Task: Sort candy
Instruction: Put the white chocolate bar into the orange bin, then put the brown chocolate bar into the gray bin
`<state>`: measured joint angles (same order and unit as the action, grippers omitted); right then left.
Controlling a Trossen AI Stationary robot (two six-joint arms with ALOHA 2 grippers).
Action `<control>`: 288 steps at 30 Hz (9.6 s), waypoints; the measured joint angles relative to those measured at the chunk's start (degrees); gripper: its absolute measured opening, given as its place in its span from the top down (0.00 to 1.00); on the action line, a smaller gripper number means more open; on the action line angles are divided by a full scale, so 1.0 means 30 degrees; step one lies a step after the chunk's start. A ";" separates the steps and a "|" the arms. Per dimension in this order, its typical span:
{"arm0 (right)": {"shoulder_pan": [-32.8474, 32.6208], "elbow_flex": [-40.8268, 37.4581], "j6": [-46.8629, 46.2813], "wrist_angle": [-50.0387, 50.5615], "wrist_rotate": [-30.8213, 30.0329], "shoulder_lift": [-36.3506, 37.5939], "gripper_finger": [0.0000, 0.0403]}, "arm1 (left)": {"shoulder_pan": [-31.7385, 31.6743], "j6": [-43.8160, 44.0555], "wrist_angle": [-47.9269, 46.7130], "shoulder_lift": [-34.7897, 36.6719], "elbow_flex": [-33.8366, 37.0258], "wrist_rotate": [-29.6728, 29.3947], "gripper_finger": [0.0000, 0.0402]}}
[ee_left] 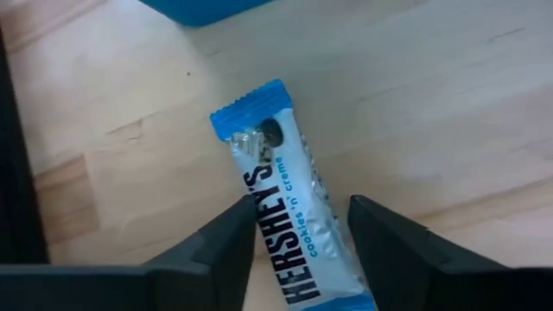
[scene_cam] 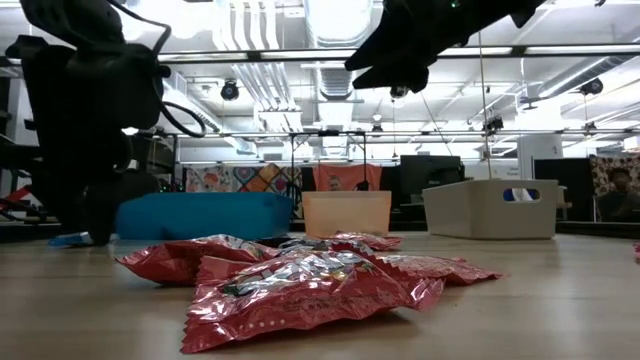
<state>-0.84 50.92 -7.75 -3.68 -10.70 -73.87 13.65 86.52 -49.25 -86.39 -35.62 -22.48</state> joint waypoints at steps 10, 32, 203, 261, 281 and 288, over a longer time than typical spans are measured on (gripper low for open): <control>-0.0743 -0.0448 -0.0161 0.0066 0.0015 -0.0007 0.38 | 0.0809 -0.0465 -0.0527 -0.0063 -0.0822 0.0206 0.93; -0.1844 -0.3731 0.3764 -1.3712 0.3351 -0.3044 0.38 | 0.3756 -2.6847 1.8327 0.2759 -0.5526 -0.0951 0.98; -0.2726 -0.6087 0.1299 -0.6459 -0.0339 0.0044 0.49 | 0.0899 -2.2125 2.0371 0.1282 0.1713 0.0908 0.99; -0.2886 -0.6014 0.5413 -1.8609 0.1053 -0.6150 0.49 | 0.1344 -2.5903 2.9740 0.0024 0.2295 -0.1705 0.93; -0.2463 -0.4350 0.6746 -1.9238 0.1552 -0.8167 0.56 | 0.1392 -2.5973 3.1432 -0.0692 0.1739 -0.0102 0.92; -0.2463 -0.4350 0.7349 -1.8883 0.1588 -0.8153 0.80 | 0.1392 -2.5966 3.1422 -0.0692 0.1741 -0.0120 0.92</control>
<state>-8.23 37.87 14.30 -60.33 -5.93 -98.32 17.82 8.62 45.01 -88.47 -30.39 -22.84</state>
